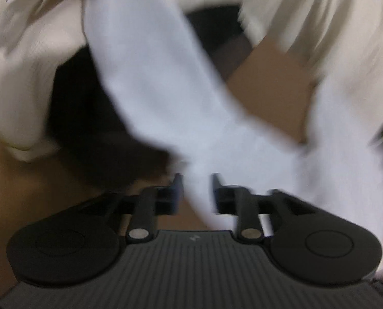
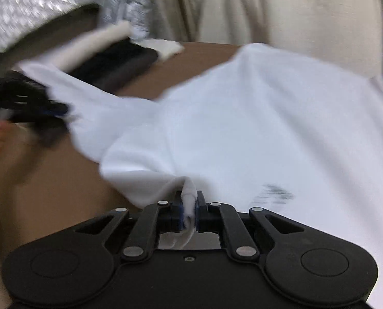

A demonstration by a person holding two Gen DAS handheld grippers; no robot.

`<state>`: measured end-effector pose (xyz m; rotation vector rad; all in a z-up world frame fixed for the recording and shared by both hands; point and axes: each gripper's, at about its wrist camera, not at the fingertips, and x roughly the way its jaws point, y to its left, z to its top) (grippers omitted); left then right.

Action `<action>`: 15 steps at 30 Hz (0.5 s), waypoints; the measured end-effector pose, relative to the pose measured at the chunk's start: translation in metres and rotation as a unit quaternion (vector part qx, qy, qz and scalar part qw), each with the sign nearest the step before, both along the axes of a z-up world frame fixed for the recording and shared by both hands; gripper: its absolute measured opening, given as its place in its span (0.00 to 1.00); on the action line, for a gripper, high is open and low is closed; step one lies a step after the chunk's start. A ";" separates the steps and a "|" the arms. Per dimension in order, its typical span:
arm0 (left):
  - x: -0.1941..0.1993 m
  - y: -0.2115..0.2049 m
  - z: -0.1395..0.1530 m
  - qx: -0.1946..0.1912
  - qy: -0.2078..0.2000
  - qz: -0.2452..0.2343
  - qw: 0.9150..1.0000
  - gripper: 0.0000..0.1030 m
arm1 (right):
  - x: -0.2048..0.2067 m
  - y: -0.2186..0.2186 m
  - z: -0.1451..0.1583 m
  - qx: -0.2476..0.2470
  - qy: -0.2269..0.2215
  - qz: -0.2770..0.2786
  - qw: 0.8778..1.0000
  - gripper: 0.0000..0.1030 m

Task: Fold clothes

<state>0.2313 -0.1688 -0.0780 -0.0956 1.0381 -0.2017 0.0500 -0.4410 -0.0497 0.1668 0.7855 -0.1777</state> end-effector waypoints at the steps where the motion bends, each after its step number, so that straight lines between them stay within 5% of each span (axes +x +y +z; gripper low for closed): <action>1: 0.001 -0.008 -0.003 0.021 -0.006 -0.002 1.000 0.49 | -0.002 -0.002 -0.004 -0.009 0.004 -0.002 1.000 0.09; 3: 0.003 -0.023 -0.008 0.059 -0.017 -0.006 0.998 0.50 | -0.005 -0.003 -0.009 -0.017 0.008 -0.009 1.000 0.09; 7: 0.014 -0.027 -0.014 -0.049 -0.008 0.007 0.999 0.69 | -0.009 0.008 -0.011 -0.030 0.009 -0.015 0.999 0.09; 15: 0.023 -0.034 -0.026 0.004 -0.029 0.055 0.998 0.69 | -0.007 0.004 -0.009 -0.054 0.024 0.009 0.998 0.10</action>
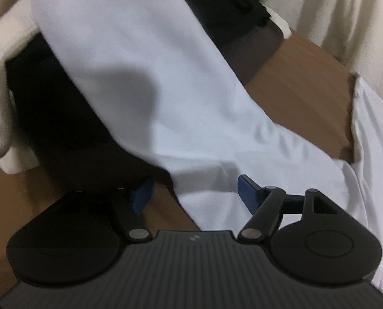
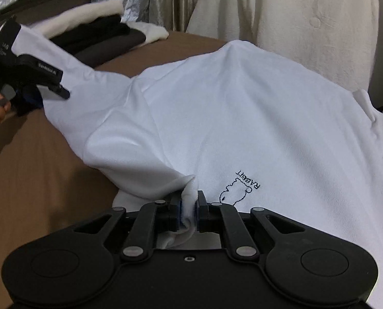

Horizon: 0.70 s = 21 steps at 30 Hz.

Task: Fold clothes

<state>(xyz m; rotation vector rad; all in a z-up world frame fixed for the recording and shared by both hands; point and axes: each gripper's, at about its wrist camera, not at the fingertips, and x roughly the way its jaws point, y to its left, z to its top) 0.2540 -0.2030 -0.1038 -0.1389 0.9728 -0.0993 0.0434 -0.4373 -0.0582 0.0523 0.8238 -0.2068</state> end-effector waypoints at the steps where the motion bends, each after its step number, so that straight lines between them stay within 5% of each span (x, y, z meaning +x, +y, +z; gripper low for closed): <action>1: -0.004 0.000 0.002 0.008 -0.002 0.005 1.000 0.69 | 0.002 0.000 -0.001 -0.002 0.003 0.002 1.000 0.10; 4: -0.016 0.001 0.007 0.034 -0.010 0.019 0.999 0.69 | 0.005 -0.002 -0.002 0.000 0.004 0.004 1.000 0.10; 9: -0.055 0.022 0.030 -0.016 -0.087 0.003 0.996 0.68 | 0.005 -0.006 -0.004 0.015 -0.001 0.000 1.000 0.11; 12: -0.064 0.045 0.054 -0.049 -0.162 0.026 0.985 0.65 | 0.004 -0.006 -0.003 0.020 -0.007 -0.005 1.000 0.11; 15: -0.067 0.054 0.077 -0.017 -0.234 0.054 0.971 0.64 | 0.000 -0.006 -0.006 0.024 -0.017 -0.005 1.000 0.11; 21: -0.044 0.041 0.073 -0.021 -0.258 0.005 0.966 0.65 | 0.000 -0.016 -0.008 0.050 -0.023 0.004 0.998 0.11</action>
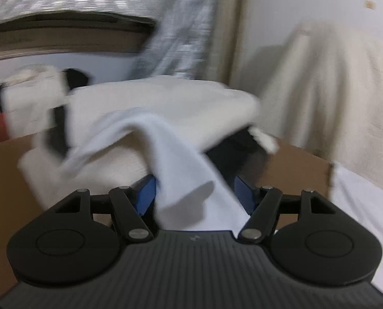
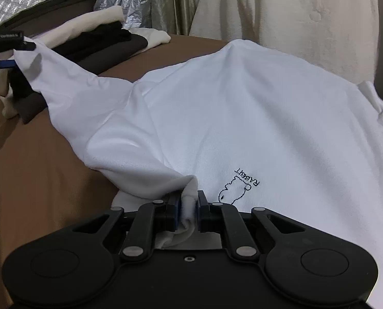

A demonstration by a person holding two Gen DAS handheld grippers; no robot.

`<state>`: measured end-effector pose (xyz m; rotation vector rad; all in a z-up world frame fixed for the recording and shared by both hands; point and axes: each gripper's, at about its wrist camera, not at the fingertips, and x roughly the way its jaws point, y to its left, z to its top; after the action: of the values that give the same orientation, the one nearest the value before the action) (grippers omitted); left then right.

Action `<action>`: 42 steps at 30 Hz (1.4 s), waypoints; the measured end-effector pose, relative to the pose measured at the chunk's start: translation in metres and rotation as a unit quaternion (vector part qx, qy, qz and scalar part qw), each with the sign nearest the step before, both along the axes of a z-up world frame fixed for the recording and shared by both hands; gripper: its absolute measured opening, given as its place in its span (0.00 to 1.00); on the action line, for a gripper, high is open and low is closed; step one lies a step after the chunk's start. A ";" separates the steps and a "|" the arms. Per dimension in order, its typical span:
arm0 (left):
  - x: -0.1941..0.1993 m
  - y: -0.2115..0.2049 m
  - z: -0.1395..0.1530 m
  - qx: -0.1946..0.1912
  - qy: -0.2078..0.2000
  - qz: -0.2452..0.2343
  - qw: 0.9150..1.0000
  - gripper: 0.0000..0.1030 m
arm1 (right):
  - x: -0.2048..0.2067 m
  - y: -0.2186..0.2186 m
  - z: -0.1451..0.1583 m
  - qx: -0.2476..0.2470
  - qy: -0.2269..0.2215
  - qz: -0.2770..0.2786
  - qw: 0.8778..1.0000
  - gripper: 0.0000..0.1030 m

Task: Fold clothes

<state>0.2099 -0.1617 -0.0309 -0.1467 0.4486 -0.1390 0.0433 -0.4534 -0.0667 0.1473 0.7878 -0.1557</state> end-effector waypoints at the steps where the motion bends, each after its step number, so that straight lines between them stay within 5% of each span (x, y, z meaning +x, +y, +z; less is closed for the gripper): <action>1: -0.002 -0.001 0.001 0.006 -0.007 0.009 1.000 0.65 | 0.000 -0.001 0.000 0.005 0.000 -0.001 1.000 0.11; 5: -0.012 -0.007 0.015 0.033 -0.040 0.030 0.998 0.68 | -0.001 -0.001 -0.002 0.009 -0.006 0.000 1.000 0.11; 8: -0.002 -0.010 0.018 0.078 -0.018 0.056 0.995 0.71 | -0.002 -0.002 -0.005 0.009 -0.011 0.002 1.000 0.11; 10: 0.027 -0.011 0.014 0.078 0.032 0.047 0.995 0.67 | -0.002 -0.003 -0.006 0.009 -0.013 0.006 1.000 0.11; 11: 0.036 -0.008 0.015 0.070 0.043 0.043 0.996 0.58 | -0.002 -0.003 -0.006 0.011 -0.016 0.005 1.000 0.11; 12: 0.040 -0.002 0.021 0.056 0.043 0.045 0.996 0.24 | -0.003 -0.003 -0.006 0.013 -0.020 0.004 1.000 0.12; 13: 0.042 0.005 0.028 0.046 0.041 0.038 0.997 0.07 | -0.004 -0.003 -0.006 0.015 -0.023 0.002 1.000 0.12; 15: 0.042 0.019 0.046 0.033 0.035 0.028 0.998 0.06 | -0.007 -0.001 -0.002 0.014 -0.034 0.003 0.999 0.13; 19: 0.049 0.037 0.088 0.101 -0.026 0.028 0.994 0.06 | -0.016 0.011 0.024 0.082 -0.077 0.050 0.992 0.13; 24: 0.095 0.062 0.130 0.077 0.014 -0.008 0.997 0.07 | -0.016 0.040 0.042 0.235 -0.112 0.138 0.956 0.13; 29: 0.126 0.029 0.120 0.195 0.007 -0.028 0.980 0.07 | 0.011 0.090 0.013 0.157 -0.044 0.145 0.976 0.13; 32: 0.135 0.025 0.118 0.202 0.007 -0.023 0.979 0.07 | 0.017 0.129 0.009 0.016 -0.015 0.181 0.983 0.13; 35: 0.143 0.024 0.115 0.206 0.015 -0.019 0.978 0.07 | 0.016 0.161 0.008 -0.078 -0.001 0.209 0.975 0.15; 37: 0.148 0.023 0.112 0.217 0.017 -0.018 0.976 0.07 | 0.014 0.167 0.011 -0.056 -0.002 0.234 0.971 0.17; 38: 0.148 0.022 0.110 0.220 0.018 -0.017 0.975 0.07 | 0.011 0.164 0.014 -0.004 -0.005 0.263 0.965 0.17; 40: 0.151 0.022 0.106 0.217 0.025 -0.014 0.976 0.07 | 0.003 0.158 0.031 0.105 -0.017 0.336 0.936 0.12; 42: 0.156 0.028 0.104 0.197 0.045 -0.006 0.979 0.07 | -0.006 0.161 0.050 0.101 -0.043 0.362 0.926 0.11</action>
<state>0.3655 -0.1342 0.0729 0.2394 0.5583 -0.0537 0.0378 -0.2920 -0.0168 0.0497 0.7255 0.6326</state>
